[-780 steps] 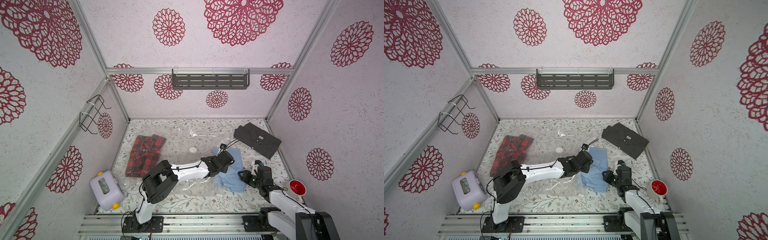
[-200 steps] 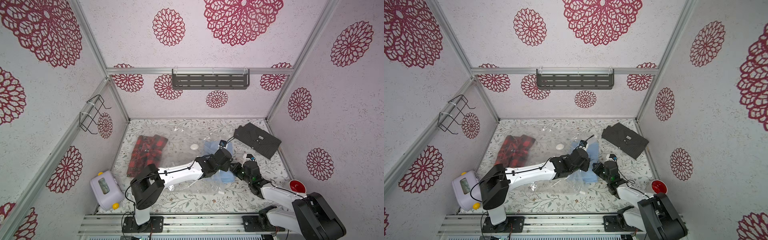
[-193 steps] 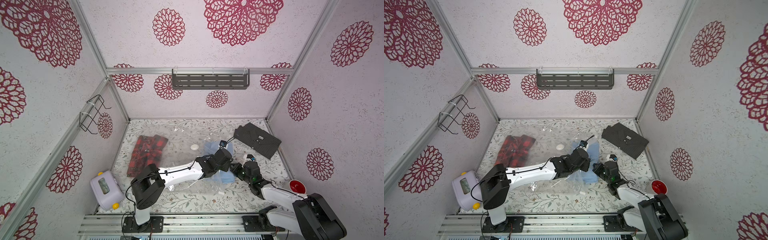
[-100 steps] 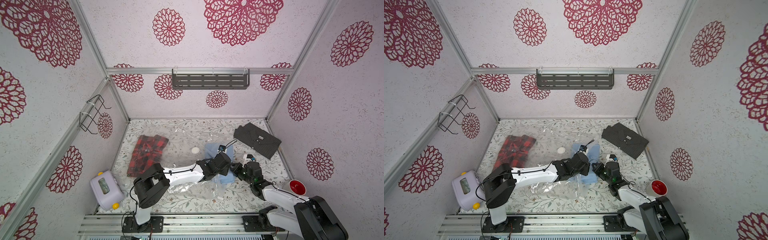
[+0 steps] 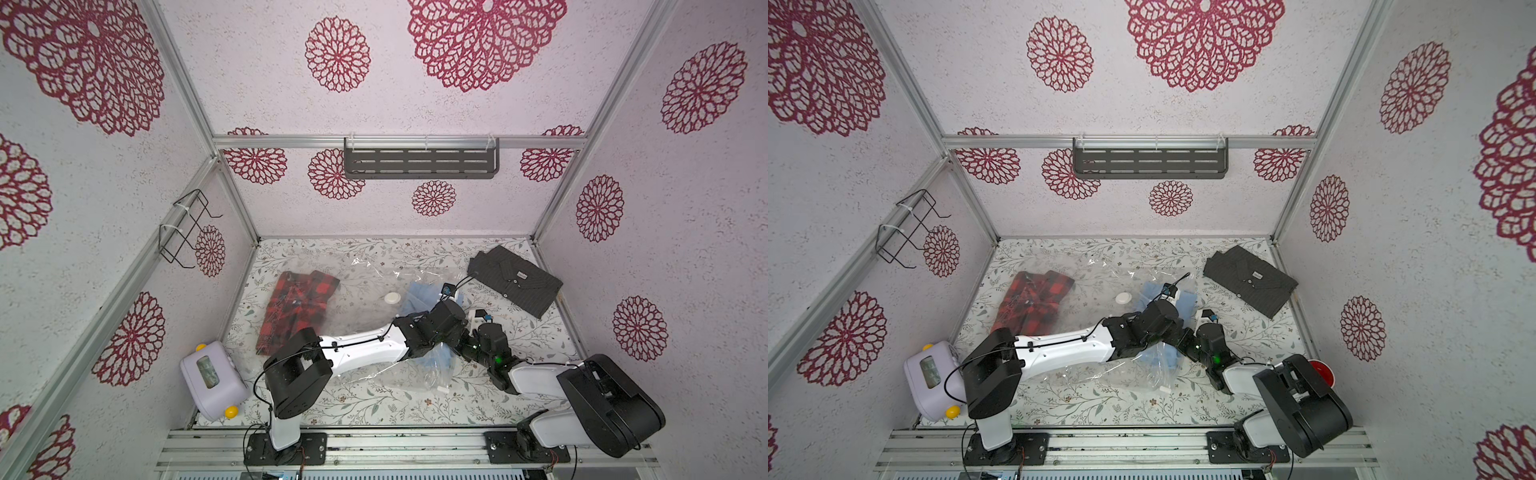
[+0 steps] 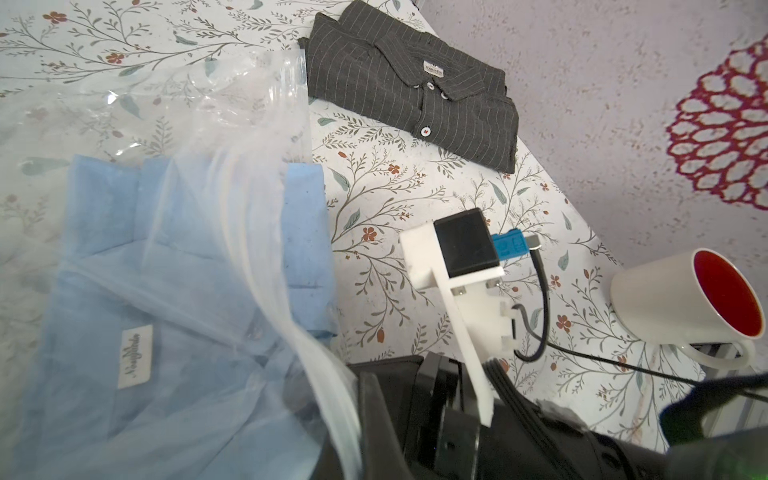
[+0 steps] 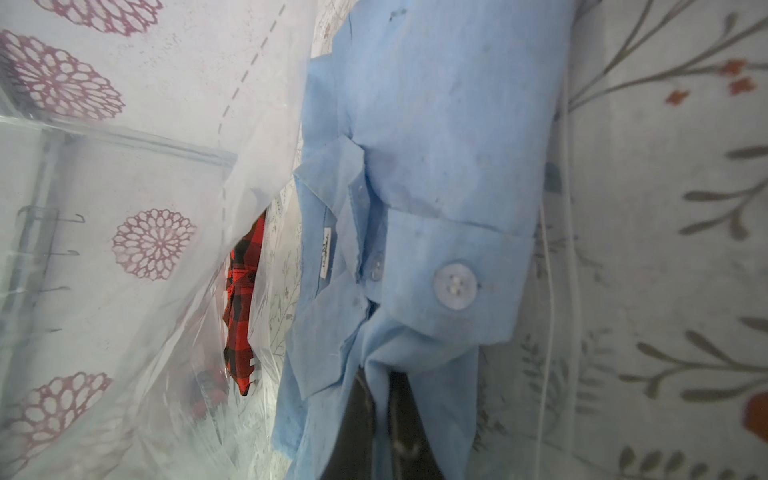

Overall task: Place the folded shirt into the vacuum bag
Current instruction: Place the shirt in the vacuum bag.

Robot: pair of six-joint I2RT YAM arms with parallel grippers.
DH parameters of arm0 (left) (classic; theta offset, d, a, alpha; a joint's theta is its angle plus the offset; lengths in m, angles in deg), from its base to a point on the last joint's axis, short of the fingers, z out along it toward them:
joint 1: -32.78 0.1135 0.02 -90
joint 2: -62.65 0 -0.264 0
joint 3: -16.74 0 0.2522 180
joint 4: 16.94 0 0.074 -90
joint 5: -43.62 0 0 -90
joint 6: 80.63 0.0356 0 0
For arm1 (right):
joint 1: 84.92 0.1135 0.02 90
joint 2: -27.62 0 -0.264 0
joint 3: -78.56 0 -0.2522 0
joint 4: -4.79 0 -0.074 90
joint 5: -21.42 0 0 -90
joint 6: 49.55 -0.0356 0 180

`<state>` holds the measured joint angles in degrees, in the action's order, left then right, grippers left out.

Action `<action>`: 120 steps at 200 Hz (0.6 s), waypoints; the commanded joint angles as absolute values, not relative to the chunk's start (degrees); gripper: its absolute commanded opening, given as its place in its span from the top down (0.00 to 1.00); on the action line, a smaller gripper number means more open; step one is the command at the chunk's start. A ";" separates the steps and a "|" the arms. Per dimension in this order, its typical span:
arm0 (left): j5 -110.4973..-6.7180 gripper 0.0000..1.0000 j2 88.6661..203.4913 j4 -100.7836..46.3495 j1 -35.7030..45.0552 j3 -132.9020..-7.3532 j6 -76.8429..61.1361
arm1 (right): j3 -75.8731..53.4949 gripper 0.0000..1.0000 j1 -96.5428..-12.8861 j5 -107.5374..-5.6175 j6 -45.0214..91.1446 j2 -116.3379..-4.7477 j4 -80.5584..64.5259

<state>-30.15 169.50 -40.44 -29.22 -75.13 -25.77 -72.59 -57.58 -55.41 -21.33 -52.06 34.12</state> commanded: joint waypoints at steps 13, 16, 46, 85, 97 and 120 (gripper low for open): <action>-30.51 1.00 166.88 -37.34 -30.51 -73.79 -26.03 | -71.11 1.00 -57.36 -57.72 -23.11 -49.50 35.91; -30.53 1.00 166.84 -37.25 -30.51 -73.68 -26.07 | -70.91 1.00 -57.40 -57.87 -23.27 -49.41 35.94; -31.33 1.00 165.94 -34.89 -30.77 -71.87 -26.35 | -67.59 1.00 -57.39 -56.31 -23.59 -53.35 38.00; -29.59 1.00 163.86 -34.32 -31.39 -72.76 -23.72 | -66.85 1.00 -55.19 -53.57 -25.82 -61.77 45.80; -28.86 1.00 164.07 -35.79 -31.37 -74.26 -22.78 | -66.25 1.00 -54.54 -53.22 -25.74 -63.24 46.45; -28.36 1.00 164.34 -36.63 -31.43 -75.46 -21.60 | -64.24 1.00 -53.46 -51.50 -25.17 -65.80 46.93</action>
